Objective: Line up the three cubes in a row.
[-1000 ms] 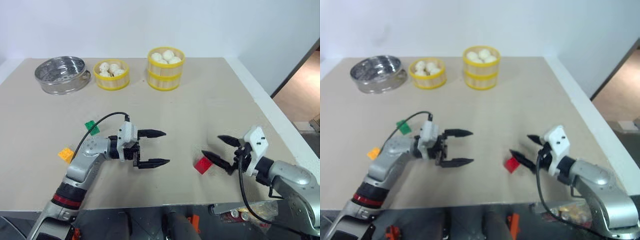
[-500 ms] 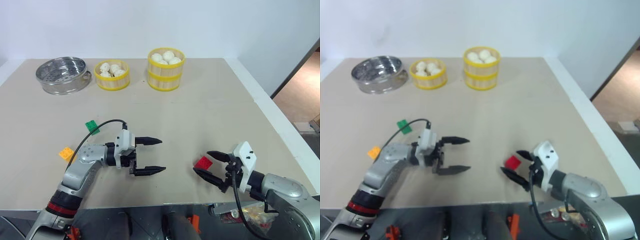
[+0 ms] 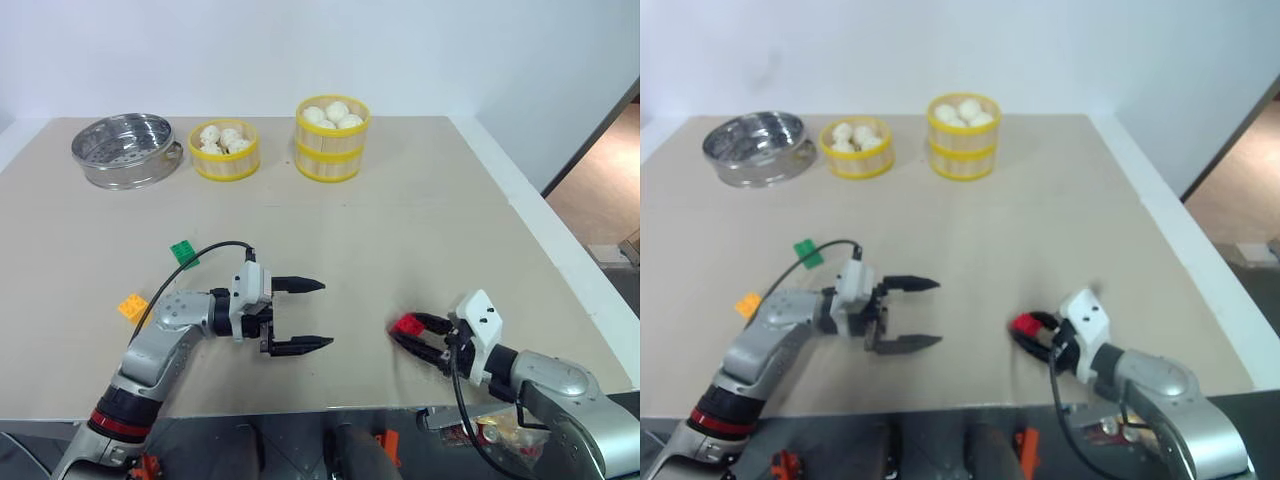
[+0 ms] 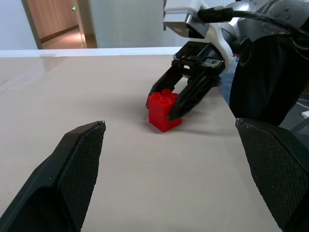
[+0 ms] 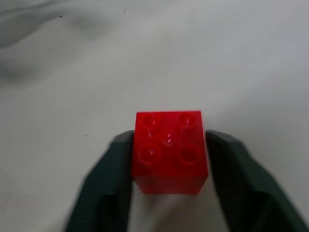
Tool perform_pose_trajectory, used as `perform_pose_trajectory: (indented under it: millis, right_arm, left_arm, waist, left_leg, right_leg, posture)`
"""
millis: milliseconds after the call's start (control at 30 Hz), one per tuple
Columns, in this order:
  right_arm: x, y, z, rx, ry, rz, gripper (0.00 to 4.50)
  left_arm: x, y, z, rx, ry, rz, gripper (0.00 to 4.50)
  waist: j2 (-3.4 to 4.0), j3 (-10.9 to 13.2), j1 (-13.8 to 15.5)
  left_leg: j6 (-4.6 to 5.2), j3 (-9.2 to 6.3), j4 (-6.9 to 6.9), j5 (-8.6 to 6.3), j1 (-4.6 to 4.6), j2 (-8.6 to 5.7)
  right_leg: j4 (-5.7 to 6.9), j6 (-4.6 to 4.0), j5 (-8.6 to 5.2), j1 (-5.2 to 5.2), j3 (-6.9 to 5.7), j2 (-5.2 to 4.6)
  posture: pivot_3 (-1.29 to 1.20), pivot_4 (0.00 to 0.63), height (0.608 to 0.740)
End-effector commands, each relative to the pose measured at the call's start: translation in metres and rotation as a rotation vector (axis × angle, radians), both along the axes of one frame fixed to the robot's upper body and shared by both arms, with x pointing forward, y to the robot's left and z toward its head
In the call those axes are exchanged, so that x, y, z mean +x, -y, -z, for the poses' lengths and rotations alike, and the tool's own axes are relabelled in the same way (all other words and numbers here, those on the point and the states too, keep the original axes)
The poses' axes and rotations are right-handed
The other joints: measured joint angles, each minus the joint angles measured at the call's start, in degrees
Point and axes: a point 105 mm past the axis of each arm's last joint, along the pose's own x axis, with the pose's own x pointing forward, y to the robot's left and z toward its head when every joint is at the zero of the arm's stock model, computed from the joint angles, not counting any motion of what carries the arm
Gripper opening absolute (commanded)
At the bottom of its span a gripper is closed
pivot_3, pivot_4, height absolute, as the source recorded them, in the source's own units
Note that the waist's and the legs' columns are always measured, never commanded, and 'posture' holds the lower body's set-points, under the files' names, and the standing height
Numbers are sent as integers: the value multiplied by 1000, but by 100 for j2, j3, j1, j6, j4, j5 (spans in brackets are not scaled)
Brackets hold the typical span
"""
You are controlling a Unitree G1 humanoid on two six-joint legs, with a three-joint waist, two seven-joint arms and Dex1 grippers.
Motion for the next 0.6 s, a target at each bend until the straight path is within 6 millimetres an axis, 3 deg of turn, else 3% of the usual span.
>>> perform_pose_trajectory:
  millis: [33,167,300,367,500,600]
  right_arm:
    - [1,-1,-5,-1,31,-14,1258]
    - [9,-9,-19,9,53,-93,1258]
    - [35,-42,-52,-47,108,-383,1258]
    - [46,-57,-59,-95,130,-510,1258]
    - [63,-81,-58,-153,143,-683,1258]
    - [80,-81,-35,-286,133,-806,1258]
  left_arm:
    - [-4,0,-6,3,28,2,4500]
    - [-2,-2,-11,-10,16,-44,4500]
    - [-1,-9,-19,-51,-17,-125,4500]
    - [-1,-14,-17,-36,-18,-153,4500]
    - [2,-25,-18,-35,-34,-224,4500]
    - [6,-51,-19,-44,-81,-358,4500]
  waist:
    - [0,0,0]
    - [0,1,-15]
    - [2,11,-114]
    - [-1,13,-144]
    - [-3,12,-117]
    - [-3,11,-66]
  left_leg:
    - [0,-1,0,0,0,0]
    - [0,-1,1,0,0,0]
    - [0,-4,9,0,8,-1]
    - [1,-24,9,1,14,-7]
    - [1,-50,-9,1,10,-7]
    - [2,-54,-24,-1,-7,-7]
  right_leg:
    - [0,0,0,0,-1,0]
    - [0,0,0,-1,0,0]
    - [0,1,3,-4,6,4]
    - [1,-2,5,2,3,11]
    - [1,-24,2,1,-2,32]
    - [2,1,-3,-12,-1,38]
  posture:
    - [0,150,740]
    - [0,150,740]
    - [0,150,740]
    - [0,150,740]
    - [0,150,740]
    - [0,150,740]
